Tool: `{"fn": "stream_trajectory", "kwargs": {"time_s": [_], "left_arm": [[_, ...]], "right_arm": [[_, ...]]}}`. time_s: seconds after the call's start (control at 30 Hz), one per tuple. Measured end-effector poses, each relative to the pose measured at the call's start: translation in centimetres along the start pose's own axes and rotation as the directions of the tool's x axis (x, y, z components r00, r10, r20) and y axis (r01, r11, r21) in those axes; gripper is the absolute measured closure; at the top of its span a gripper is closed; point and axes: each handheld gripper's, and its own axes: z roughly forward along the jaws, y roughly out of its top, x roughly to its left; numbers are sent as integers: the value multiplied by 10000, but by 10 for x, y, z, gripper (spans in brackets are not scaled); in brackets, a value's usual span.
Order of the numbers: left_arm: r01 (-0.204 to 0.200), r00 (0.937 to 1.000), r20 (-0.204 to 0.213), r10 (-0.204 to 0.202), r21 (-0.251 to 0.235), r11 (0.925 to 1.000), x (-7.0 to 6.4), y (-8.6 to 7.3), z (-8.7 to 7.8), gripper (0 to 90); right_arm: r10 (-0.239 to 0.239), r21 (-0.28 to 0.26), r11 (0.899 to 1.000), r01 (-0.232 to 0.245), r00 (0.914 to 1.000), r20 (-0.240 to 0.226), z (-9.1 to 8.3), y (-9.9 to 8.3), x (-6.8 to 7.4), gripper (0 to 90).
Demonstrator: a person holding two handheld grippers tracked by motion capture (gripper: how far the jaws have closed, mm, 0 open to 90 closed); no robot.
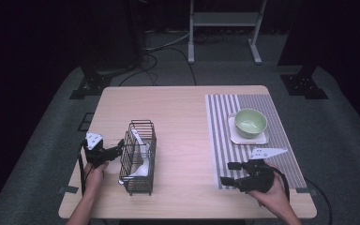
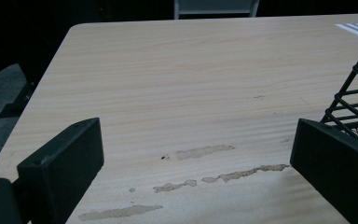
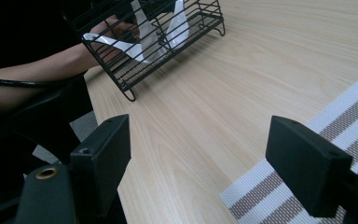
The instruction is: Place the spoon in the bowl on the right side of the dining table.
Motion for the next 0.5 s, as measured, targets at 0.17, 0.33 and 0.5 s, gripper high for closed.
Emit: {"fn": "stream_trajectory", "kwargs": {"time_s": [0.17, 0.33, 0.5], "left_arm": [[24, 10000, 5, -24, 3, 10000, 0, 0, 0, 16], [8, 10000, 7, -8, 6, 10000, 0, 0, 0, 16], [-2, 10000, 1, 2, 1, 10000, 0, 0, 0, 16]], "right_arm": [[-145, 60, 9999, 145, 9999, 50, 8, 7, 6, 195], [-197, 109, 9997, 198, 9997, -131, 14, 13, 10, 196], [-325, 214, 9992, 329, 9993, -177, 19, 19, 14, 195]]}}
